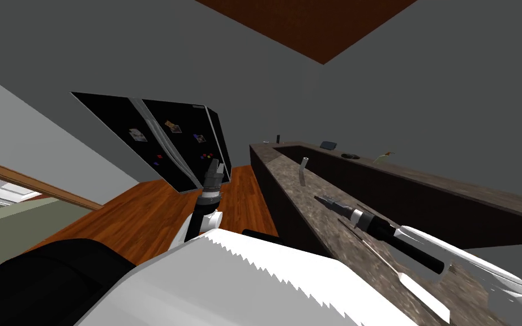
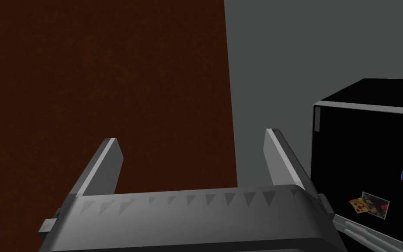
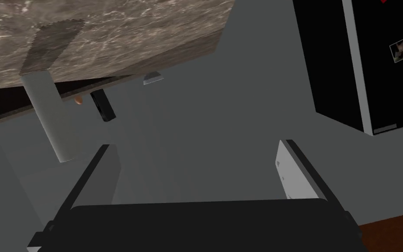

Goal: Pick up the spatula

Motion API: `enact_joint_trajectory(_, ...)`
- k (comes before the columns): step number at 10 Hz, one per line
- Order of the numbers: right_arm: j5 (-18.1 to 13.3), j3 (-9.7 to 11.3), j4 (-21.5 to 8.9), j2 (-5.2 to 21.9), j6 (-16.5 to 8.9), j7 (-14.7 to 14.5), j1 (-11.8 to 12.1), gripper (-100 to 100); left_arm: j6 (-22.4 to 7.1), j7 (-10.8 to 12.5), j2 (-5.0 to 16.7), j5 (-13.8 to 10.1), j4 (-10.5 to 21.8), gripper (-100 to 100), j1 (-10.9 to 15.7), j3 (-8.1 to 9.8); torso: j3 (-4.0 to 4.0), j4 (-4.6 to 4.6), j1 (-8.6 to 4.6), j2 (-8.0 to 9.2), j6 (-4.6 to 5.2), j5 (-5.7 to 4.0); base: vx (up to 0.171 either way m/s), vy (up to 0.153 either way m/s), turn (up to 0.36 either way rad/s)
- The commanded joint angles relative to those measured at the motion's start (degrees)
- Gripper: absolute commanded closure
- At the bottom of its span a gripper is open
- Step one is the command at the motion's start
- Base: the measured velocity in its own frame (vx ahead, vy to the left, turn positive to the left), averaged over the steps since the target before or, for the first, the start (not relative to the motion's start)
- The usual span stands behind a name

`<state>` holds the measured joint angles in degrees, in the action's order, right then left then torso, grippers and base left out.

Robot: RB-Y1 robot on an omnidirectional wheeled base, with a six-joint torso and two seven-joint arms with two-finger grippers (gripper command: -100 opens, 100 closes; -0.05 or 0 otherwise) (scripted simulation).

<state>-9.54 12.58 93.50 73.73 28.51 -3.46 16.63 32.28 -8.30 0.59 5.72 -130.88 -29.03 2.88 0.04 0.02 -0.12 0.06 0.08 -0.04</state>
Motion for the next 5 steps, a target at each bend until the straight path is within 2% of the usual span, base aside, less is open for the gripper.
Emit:
enact_joint_trajectory(1,-1.1,1.2,-2.7,2.9,1.1,0.5,1.2,-100,0.0,0.0,0.0,0.0,0.0,0,0.0,0.0,0.0,0.0,0.0,0.0,0.0,0.0,-0.026,-0.033,0.185)
enact_joint_trajectory(2,-1.1,1.2,-2.7,3.2,1.1,0.5,1.2,-100,0.0,0.0,0.0,0.0,0.0,0,0.0,0.0,0.01,0.0,-0.01,0.02,-0.04,0.0,-0.021,-0.034,0.077)
enact_joint_trajectory(3,-2.3,2.7,-5.2,5.4,2.1,1.0,1.9,-100,0.0,0.0,0.0,0.0,0.0,0,0.0,0.0,0.0,0.0,0.0,0.01,0.0,0.0,-0.025,-0.04,0.141)
enact_joint_trajectory(4,-2.3,2.7,-5.2,5.5,2.1,1.0,1.9,-100,0.0,0.0,0.0,0.0,0.0,0,0.0,0.0,0.01,0.0,-0.03,0.01,-0.03,0.0,-0.022,-0.039,0.081)
enact_joint_trajectory(5,-3.4,4.2,-7.7,7.7,3.0,1.6,2.6,-100,0.0,0.0,0.0,0.0,0.0,0,0.0,0.0,0.01,0.0,-0.02,0.01,0.0,-0.01,-0.025,-0.038,0.176)
